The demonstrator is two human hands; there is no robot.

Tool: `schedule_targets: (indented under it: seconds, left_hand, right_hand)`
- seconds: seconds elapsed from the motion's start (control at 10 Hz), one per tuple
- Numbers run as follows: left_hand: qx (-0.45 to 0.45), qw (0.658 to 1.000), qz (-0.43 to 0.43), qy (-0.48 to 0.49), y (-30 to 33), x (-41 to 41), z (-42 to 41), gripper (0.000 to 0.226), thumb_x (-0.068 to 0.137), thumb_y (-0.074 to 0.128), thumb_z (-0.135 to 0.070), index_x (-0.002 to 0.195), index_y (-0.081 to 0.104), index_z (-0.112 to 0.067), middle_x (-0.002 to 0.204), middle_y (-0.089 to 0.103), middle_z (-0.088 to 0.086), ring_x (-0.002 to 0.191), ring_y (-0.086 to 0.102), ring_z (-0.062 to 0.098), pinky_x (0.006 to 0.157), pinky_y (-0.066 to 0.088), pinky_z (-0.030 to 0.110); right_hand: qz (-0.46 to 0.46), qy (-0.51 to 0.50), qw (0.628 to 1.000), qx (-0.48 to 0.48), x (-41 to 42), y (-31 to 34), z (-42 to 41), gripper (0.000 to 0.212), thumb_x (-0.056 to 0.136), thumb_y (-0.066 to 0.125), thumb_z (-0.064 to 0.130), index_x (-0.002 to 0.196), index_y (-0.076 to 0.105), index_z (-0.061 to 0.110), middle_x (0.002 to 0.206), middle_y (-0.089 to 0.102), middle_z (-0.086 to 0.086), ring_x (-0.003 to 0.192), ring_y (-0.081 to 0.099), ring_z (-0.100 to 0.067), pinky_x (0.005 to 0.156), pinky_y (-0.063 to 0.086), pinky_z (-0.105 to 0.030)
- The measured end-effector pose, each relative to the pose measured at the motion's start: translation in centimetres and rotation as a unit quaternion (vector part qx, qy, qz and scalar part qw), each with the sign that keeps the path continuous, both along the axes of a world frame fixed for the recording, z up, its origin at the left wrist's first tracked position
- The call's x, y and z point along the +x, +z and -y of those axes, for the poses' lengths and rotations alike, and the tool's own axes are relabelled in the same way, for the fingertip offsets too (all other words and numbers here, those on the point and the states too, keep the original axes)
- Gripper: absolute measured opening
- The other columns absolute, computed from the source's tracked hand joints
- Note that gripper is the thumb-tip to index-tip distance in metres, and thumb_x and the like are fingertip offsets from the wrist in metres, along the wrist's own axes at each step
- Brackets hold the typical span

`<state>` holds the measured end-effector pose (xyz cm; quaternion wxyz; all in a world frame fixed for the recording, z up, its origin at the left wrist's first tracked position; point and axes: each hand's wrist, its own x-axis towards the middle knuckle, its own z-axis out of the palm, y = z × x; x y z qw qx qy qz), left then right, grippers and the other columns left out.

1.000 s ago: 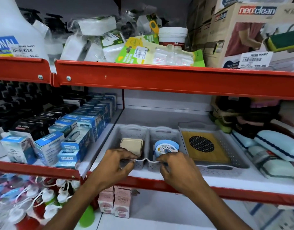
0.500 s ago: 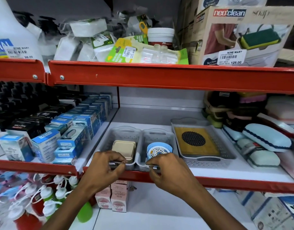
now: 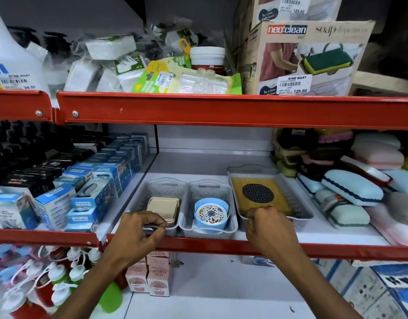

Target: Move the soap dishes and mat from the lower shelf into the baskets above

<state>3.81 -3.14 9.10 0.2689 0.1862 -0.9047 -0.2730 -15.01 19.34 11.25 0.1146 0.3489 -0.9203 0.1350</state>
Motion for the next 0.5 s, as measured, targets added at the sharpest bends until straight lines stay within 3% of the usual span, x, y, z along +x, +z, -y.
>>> schedule_targets:
  seconds: [0.3,0.4,0.5]
  left_hand:
    - [-0.019,1.0,-0.005,0.0,-0.3,-0.2,0.1,0.017,0.071,0.061,-0.027,0.07,0.067,-0.043,0.081,0.074,-0.022,0.085,0.067,-0.01,0.07,0.043,-0.002]
    - [-0.049,0.999,-0.013,0.001,0.0,-0.1,0.1,0.016,0.073,0.059,-0.032,0.078,0.073,-0.038,0.086,0.076,-0.017,0.086,0.066,-0.008,0.074,0.049,0.005]
    - [-0.149,0.987,-0.057,-0.024,1.2,-0.2,-0.6,0.029,0.08,0.056,-0.038,0.097,0.076,-0.025,0.099,0.074,-0.012,0.094,0.063,-0.001,0.085,0.054,0.029]
  right_hand:
    - [0.004,0.02,0.999,0.044,1.8,0.6,-1.2,0.023,0.084,0.051,0.023,0.086,0.073,0.016,0.082,0.074,-0.005,0.076,0.068,-0.026,0.064,0.05,-0.031]
    - [0.001,0.03,0.999,0.035,1.9,0.9,-1.5,0.022,0.084,0.05,0.024,0.083,0.071,0.016,0.075,0.069,-0.003,0.07,0.063,-0.025,0.062,0.049,-0.03]
    - [-0.048,0.057,0.996,-0.051,1.9,1.6,-1.8,0.016,0.083,0.052,0.024,0.086,0.067,0.021,0.085,0.068,0.001,0.078,0.062,-0.022,0.066,0.053,-0.031]
